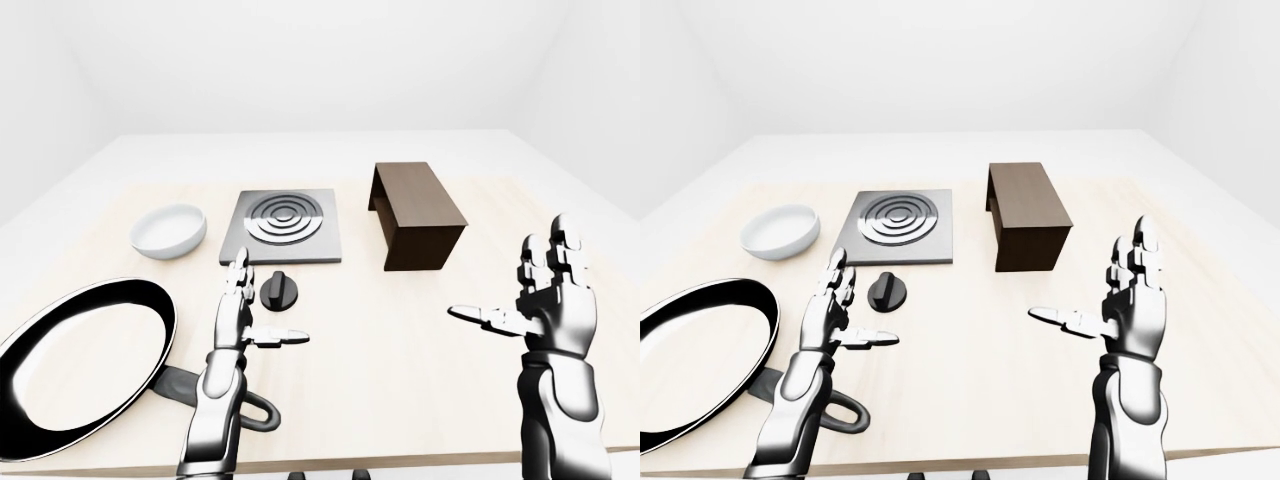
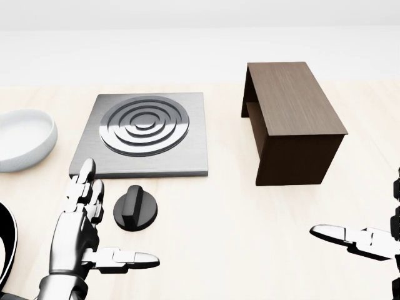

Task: Turn on the stove.

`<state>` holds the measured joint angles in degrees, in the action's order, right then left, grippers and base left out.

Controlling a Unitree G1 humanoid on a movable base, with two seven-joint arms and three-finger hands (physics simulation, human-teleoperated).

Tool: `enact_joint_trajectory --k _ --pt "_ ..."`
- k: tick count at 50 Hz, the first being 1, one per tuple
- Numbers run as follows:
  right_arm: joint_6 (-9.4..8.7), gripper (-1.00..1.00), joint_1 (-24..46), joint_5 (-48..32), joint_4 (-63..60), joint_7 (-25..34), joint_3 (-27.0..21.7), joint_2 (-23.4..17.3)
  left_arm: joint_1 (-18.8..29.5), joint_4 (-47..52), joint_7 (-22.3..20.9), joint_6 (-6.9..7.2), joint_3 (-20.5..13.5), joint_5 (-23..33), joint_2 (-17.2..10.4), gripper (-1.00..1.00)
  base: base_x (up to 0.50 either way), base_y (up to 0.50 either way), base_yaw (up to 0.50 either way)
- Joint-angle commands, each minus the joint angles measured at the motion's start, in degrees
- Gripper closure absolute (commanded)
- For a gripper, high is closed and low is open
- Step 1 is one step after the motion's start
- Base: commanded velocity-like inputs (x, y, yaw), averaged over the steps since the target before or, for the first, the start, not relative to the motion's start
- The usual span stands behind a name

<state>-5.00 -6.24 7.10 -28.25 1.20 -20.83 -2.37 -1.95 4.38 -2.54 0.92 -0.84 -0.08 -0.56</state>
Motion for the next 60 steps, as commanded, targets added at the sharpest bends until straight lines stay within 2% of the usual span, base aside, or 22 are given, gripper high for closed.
enact_joint_trajectory --k 1,5,7,11,14,15,18,49,60 --pt "0.00 -1.00 -1.12 0.23 1.82 0.36 0.09 0.61 0.60 -2.71 -0.01 -1.47 -0.29 0.01 -0.09 -1.00 0.00 0.00 0.00" --pt "0.00 -1.00 -1.16 0.27 1.81 0.28 0.13 0.47 0.69 -4.05 -0.13 -2.00 0.14 0.05 0.09 -1.00 0.00 0.00 0.00" --pt "0.00 -1.00 -1.13 0.40 1.80 0.30 -0.01 0.42 1.47 -6.99 -0.41 -3.34 -0.06 -0.46 0.08 -1.00 0.00 0.00 0.00" --pt "0.00 -1.00 -1.13 0.31 1.99 0.28 0.06 0.41 2.01 -9.28 -0.43 -4.31 -0.05 -0.68 0.09 -1.00 0.00 0.00 0.00" --pt "0.00 -1.00 -1.16 0.35 2.07 0.28 -0.01 0.42 2.10 -9.97 -0.71 -4.46 0.12 -0.98 0.15 -1.00 0.00 0.00 0.00" --pt "0.00 -1.00 -1.13 0.32 2.01 0.24 0.01 0.40 2.49 -11.35 -0.56 -5.13 0.07 -0.76 0.09 -1.00 0.00 0.00 0.00" --pt "0.00 -1.00 -1.05 0.35 2.25 0.25 -0.02 0.37 3.10 -13.62 -0.46 -5.92 0.03 -0.62 0.07 -1.00 0.00 0.00 0.00" --pt "0.00 -1.00 -0.34 0.41 1.15 -0.18 -0.37 0.04 6.28 -27.79 0.01 -5.92 0.70 0.64 0.45 -1.00 0.00 0.00 0.00" --pt "0.00 -1.00 -0.41 0.42 1.00 -0.24 -0.42 -0.06 4.45 -24.32 0.03 -5.92 2.09 1.45 1.14 -1.00 0.00 0.00 0.00"
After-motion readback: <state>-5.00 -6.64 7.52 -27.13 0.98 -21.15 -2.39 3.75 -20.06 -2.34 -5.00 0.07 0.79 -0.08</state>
